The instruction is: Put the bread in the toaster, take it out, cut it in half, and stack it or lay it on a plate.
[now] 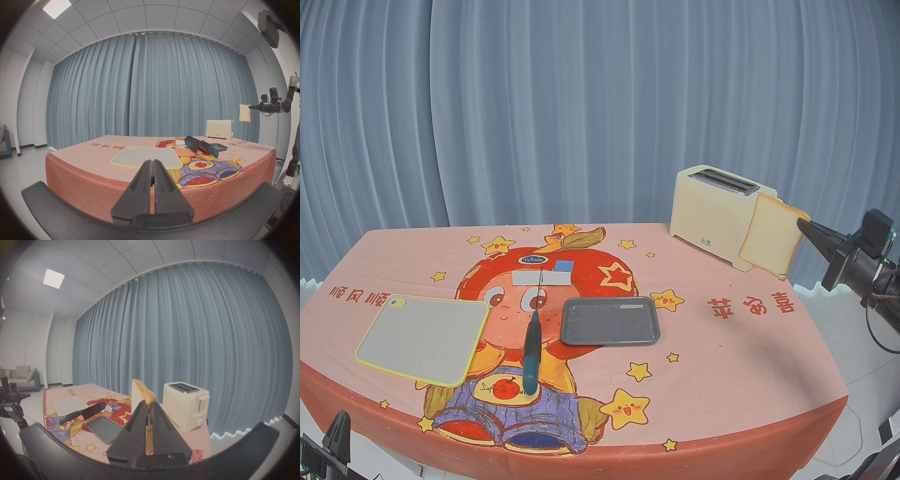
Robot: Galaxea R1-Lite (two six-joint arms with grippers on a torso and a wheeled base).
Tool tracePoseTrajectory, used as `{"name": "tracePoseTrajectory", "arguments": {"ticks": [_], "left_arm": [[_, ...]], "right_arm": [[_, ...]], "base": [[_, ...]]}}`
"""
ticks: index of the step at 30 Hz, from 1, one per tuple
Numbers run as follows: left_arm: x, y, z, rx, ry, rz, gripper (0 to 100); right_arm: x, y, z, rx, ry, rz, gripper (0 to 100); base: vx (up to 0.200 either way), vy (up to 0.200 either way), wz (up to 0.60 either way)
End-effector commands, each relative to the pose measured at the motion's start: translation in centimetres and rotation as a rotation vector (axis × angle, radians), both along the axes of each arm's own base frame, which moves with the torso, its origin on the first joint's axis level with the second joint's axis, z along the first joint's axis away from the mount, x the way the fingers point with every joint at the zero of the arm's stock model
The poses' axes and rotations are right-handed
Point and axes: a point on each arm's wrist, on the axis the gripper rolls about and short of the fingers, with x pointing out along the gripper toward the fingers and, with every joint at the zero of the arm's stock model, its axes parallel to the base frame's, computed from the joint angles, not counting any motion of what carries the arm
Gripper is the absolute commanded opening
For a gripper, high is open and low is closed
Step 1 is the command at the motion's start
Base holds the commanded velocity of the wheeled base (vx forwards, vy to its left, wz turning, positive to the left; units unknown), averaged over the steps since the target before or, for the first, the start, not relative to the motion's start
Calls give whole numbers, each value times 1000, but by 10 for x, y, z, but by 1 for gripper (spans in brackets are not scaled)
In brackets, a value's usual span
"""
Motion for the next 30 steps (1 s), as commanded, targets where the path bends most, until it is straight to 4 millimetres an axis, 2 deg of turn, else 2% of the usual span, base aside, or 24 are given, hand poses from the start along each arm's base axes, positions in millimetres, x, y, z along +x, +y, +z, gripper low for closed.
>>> {"name": "tracePoseTrajectory", "arguments": {"ticks": [1, 10, 21, 30], "left_arm": [[1, 0, -5, 1, 13, -1, 0], [1, 0, -5, 1, 12, 0, 0], [1, 0, -5, -2, 12, 0, 0], [1, 0, -5, 1, 13, 0, 0]], "right_arm": [[-12, -9, -6, 9, -24, -27, 0], [-8, -27, -19, -16, 26, -117, 0], [-11, -28, -24, -19, 43, -122, 0], [-14, -28, -26, -23, 48, -122, 0]], "base": [[0, 0, 0], [0, 0, 0], [0, 0, 0], [-200, 0, 0]]}}
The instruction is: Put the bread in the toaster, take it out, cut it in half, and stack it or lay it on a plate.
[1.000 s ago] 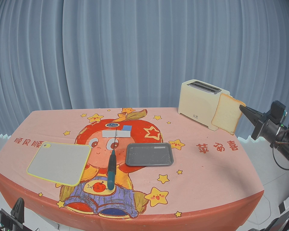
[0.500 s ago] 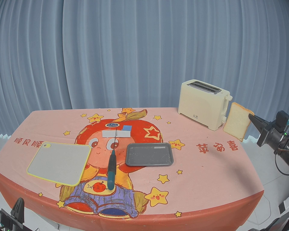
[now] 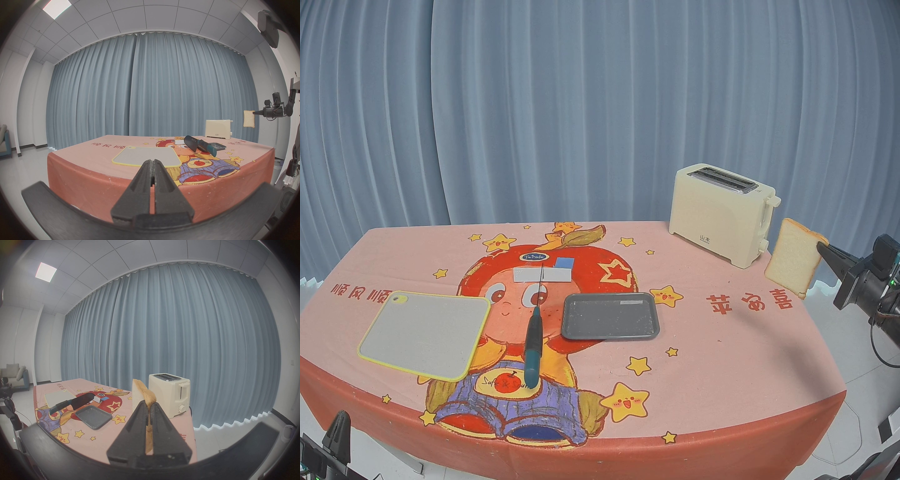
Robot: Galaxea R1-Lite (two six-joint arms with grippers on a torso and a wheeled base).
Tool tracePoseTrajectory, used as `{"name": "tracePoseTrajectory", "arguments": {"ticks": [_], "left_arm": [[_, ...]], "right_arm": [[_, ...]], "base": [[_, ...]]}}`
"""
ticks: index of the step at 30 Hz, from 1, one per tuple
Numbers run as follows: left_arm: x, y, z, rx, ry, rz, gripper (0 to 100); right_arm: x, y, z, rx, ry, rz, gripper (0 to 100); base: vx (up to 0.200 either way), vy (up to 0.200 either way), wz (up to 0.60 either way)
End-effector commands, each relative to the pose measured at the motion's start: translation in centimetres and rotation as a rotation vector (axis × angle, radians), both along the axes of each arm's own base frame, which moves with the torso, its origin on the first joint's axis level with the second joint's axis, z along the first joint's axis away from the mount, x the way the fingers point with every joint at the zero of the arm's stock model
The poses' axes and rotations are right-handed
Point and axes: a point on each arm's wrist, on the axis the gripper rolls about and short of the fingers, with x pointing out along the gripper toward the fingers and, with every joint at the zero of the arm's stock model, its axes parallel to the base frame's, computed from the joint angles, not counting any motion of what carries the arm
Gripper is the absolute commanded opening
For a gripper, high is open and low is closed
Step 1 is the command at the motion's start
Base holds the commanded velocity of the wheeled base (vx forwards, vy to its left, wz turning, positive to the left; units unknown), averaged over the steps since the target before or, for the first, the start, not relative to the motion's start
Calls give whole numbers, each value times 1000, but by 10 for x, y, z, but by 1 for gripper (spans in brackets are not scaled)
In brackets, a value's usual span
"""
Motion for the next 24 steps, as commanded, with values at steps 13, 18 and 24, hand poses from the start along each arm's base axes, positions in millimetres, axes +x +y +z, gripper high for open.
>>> {"name": "tracePoseTrajectory", "arguments": {"ticks": [13, 18, 24], "left_arm": [[1, 0, -5, -7, 13, 3, 0], [1, 0, -5, -5, 13, 3, 0], [1, 0, -5, -7, 13, 3, 0]], "right_arm": [[0, 2, -2, -56, -9, 12, 0], [2, 2, -1, -54, -11, 11, 0], [1, 6, 0, -50, -16, 31, 0]], "base": [[0, 0, 0], [0, 0, 0], [0, 0, 0]]}}
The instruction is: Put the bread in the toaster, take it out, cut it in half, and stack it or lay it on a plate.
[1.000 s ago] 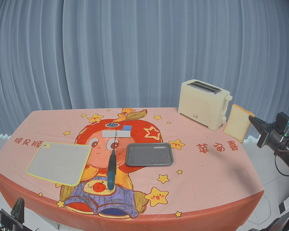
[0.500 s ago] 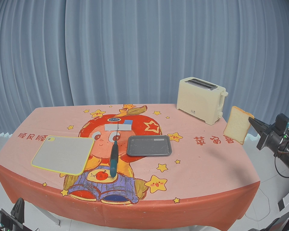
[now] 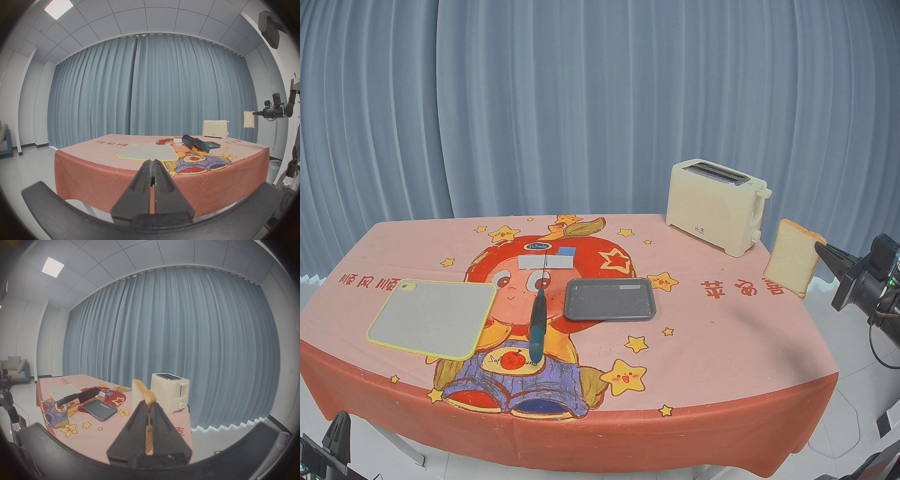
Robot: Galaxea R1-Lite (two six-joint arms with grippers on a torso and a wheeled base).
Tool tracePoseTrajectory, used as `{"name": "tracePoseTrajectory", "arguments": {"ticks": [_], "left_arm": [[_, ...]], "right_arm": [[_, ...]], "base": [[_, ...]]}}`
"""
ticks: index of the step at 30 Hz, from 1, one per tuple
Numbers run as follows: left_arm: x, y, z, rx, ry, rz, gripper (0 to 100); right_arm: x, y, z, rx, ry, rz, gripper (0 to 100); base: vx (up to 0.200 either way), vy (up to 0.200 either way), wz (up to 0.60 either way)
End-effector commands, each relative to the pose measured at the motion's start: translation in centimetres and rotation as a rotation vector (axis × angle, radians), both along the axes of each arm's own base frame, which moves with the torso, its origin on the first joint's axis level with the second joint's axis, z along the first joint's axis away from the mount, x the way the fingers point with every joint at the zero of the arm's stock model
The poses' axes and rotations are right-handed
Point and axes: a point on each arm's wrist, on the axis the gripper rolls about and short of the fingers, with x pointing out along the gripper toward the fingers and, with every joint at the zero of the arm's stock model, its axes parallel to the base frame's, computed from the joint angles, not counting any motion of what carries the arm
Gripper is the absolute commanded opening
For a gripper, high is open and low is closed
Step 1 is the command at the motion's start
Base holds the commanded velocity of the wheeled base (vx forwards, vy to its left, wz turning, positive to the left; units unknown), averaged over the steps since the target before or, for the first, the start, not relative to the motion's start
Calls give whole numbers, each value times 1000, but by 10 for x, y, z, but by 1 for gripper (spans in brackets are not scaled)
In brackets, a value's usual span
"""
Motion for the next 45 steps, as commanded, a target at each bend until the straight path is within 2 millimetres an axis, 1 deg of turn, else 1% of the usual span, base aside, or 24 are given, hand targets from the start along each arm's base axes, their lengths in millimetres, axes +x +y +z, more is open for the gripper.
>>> {"name": "tracePoseTrajectory", "arguments": {"ticks": [1, 45], "left_arm": [[1, 0, -5, -1, 13, 1, 0], [1, 0, -5, -1, 13, 1, 0]], "right_arm": [[0, 4, 0, 4, 3, 23, 0], [-3, 8, 1, 2, -6, 43, 0]], "base": [[0, 200, 0], [0, 200, 0]]}}
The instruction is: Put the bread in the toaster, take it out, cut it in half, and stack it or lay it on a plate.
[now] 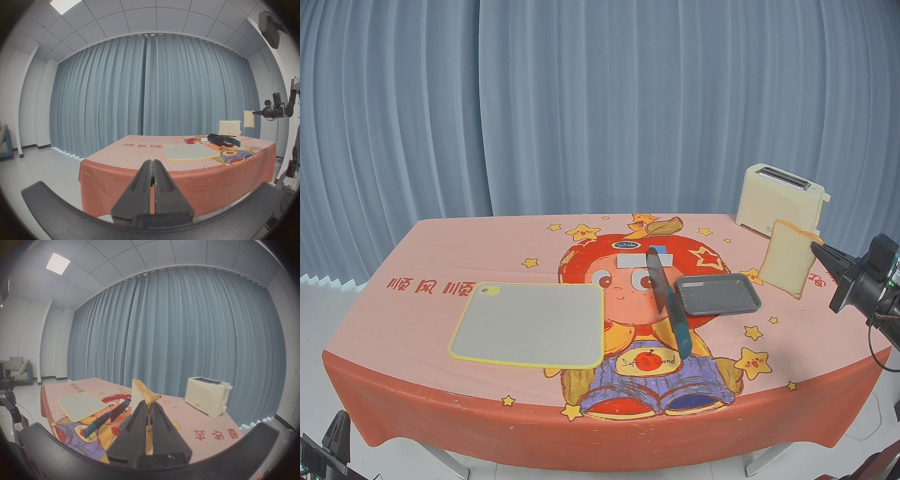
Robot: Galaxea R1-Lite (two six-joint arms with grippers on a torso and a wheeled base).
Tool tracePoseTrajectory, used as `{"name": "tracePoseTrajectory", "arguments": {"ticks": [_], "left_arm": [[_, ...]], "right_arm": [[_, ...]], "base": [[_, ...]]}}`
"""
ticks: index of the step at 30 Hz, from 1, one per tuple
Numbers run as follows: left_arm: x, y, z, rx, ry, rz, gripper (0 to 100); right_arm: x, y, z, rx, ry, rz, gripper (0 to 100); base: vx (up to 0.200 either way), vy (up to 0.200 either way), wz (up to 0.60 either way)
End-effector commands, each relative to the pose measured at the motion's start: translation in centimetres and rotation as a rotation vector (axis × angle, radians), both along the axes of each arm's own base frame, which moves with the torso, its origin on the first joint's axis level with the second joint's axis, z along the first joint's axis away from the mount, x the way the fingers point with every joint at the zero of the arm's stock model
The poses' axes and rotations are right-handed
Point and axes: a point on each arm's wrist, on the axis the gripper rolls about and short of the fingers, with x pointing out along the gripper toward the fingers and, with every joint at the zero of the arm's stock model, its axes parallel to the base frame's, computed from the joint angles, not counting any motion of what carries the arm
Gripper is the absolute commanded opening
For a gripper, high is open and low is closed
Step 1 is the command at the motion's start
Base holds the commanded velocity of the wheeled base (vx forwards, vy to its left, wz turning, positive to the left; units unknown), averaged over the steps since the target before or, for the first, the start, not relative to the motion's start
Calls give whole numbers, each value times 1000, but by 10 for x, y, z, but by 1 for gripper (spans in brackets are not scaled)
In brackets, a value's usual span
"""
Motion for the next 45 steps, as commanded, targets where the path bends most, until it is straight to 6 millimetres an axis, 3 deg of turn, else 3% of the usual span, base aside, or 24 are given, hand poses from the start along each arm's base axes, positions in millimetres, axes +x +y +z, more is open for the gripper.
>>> {"name": "tracePoseTrajectory", "arguments": {"ticks": [1, 13, 36, 45], "left_arm": [[1, 0, -5, 0, 13, 0, 0], [1, 0, -5, 1, 13, 0, 0], [1, 0, -5, 4, 13, 0, 0], [1, 0, -5, 4, 12, 0, 0]], "right_arm": [[-4, 5, 2, 7, -8, 29, 0], [-9, 10, 4, 15, -18, 65, 0], [-12, 19, -2, 9, 10, 114, 0], [-19, 36, -5, 59, 54, 204, 0]], "base": [[0, 200, 0], [0, 200, 0], [0, 0, 0], [0, 0, 0]]}}
